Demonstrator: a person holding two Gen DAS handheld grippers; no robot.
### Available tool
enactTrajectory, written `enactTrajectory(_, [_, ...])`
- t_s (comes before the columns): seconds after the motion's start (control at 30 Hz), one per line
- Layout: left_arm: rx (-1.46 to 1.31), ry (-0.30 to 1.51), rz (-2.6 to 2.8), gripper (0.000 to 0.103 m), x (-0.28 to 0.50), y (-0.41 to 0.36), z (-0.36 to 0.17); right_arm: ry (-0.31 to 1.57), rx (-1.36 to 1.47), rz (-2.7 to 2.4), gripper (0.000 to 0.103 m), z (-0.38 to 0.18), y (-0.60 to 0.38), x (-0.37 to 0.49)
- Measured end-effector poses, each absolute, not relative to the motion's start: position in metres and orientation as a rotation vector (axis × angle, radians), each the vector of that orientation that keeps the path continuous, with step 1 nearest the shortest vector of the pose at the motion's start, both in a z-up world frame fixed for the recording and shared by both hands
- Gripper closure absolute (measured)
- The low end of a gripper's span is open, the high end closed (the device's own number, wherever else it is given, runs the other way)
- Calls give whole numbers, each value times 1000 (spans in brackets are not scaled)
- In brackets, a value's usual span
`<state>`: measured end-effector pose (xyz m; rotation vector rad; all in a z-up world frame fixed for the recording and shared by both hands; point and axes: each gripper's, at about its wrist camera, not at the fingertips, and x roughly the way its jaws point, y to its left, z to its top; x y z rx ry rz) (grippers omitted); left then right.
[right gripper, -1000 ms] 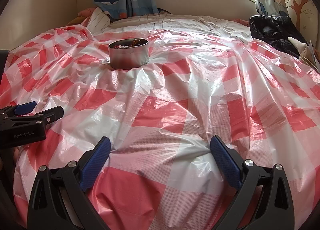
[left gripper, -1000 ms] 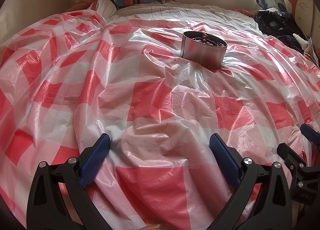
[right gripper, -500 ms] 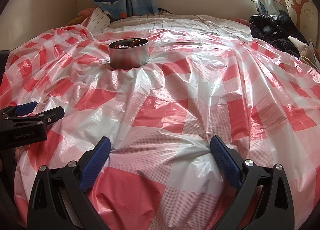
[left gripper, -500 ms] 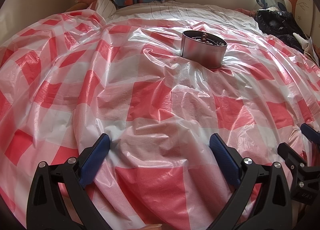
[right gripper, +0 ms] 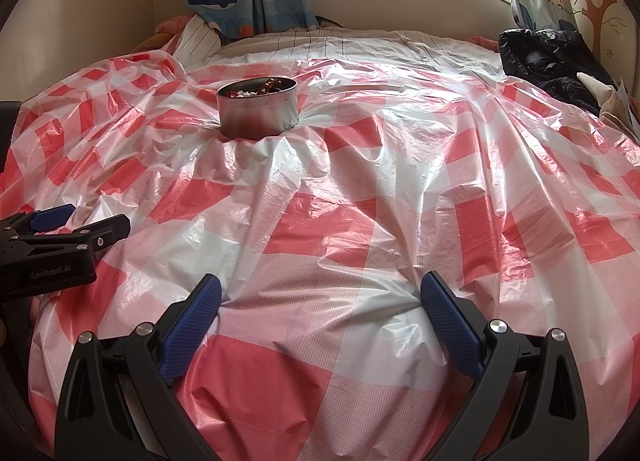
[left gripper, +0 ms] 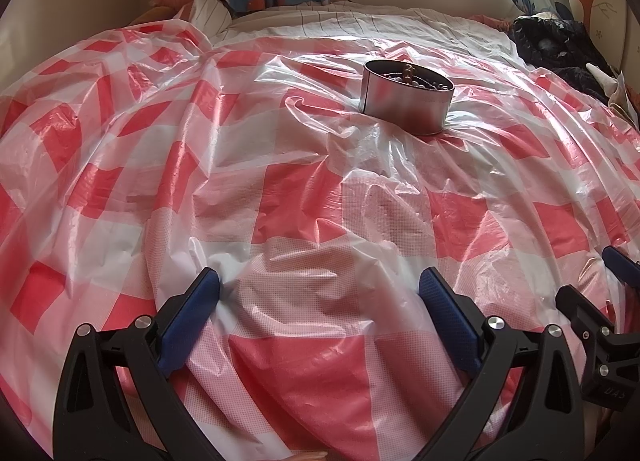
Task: Organize jewelry
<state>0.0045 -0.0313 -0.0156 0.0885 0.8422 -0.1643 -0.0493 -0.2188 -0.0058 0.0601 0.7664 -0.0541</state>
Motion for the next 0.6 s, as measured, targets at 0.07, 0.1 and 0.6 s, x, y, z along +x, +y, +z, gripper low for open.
enactTrajectory(0.07, [88, 842, -164, 7, 5, -32, -15, 766, 60, -54, 8, -6, -219, -49])
enactTrajectory(0.1, [88, 842, -164, 7, 5, -32, -15, 766, 60, -54, 8, -6, -219, -49])
enactTrajectory(0.6, [90, 843, -163, 7, 5, -32, -16, 766, 58, -55, 8, -6, -221, -49])
